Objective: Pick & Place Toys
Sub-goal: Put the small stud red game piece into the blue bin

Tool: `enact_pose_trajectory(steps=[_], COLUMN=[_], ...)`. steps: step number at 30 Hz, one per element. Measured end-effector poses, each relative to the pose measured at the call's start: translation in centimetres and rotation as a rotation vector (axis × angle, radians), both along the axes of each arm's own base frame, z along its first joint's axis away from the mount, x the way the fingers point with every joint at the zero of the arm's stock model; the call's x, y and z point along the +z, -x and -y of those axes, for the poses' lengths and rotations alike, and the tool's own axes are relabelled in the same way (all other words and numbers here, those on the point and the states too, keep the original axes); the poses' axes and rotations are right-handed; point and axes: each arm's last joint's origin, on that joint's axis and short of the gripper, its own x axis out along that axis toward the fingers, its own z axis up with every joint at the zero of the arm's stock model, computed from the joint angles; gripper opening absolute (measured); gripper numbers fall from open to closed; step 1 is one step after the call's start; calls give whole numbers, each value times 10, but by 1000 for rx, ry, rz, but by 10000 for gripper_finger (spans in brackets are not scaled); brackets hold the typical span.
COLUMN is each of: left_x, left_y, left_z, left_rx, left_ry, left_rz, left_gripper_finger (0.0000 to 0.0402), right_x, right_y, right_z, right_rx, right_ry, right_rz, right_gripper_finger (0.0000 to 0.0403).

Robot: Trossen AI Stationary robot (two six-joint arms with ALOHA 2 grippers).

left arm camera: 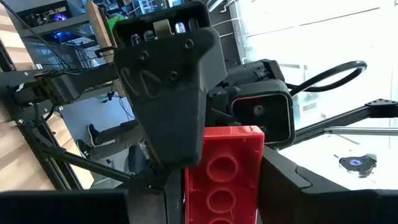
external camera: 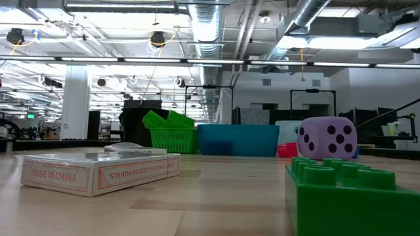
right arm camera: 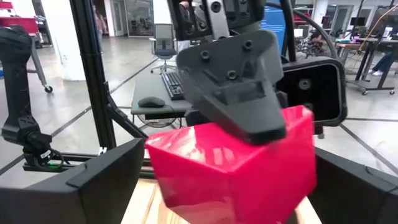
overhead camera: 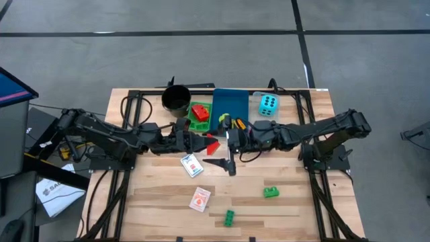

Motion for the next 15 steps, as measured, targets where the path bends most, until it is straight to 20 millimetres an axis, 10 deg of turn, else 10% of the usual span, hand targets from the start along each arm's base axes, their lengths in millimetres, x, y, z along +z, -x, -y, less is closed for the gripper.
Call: enact_pose_trajectory(steps=[15], left_x=[-3], left_y=[-1], left_z=[0], left_rx=[0], left_ry=[-8], left_rz=[-33], left_gripper_finger=[138], right_x=[1], right_y=[0], right_z=[0], right_rx=[-10], right_ry=[1], right_rz=[8], right_gripper_finger=[377])
